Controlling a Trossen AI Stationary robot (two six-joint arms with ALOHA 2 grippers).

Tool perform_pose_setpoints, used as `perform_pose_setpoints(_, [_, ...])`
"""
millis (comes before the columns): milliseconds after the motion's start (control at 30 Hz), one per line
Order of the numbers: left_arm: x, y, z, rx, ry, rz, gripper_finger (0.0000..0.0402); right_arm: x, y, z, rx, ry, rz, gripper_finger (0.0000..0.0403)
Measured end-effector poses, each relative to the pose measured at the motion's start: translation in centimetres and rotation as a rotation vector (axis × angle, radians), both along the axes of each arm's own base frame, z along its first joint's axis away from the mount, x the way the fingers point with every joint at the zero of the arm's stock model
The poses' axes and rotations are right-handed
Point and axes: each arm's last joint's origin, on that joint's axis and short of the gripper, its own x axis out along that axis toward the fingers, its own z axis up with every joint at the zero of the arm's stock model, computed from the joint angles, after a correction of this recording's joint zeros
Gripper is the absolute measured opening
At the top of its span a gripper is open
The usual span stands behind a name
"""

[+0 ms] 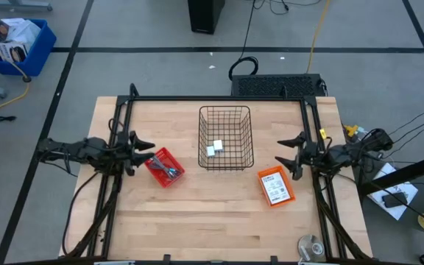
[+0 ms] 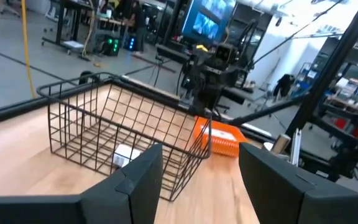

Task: Pick and place items into bin
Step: Return to Home Position

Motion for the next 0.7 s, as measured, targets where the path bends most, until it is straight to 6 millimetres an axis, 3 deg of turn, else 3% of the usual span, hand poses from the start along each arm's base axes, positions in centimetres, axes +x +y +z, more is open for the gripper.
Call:
perform_pose_setpoints(100, [0.1, 0.0, -0.4, -0.003, 0.004, 0.000, 0.0214, 0.3, 0.1, -0.9, -0.037, -0.007, -0.010, 0.0309])
perform_pose_setpoints(700, [0.4, -0.1, -1.6, -0.008, 0.056, 0.000, 0.0214, 0.4, 0.2, -1.0, -0.025, -0.014, -0.006, 0.0309])
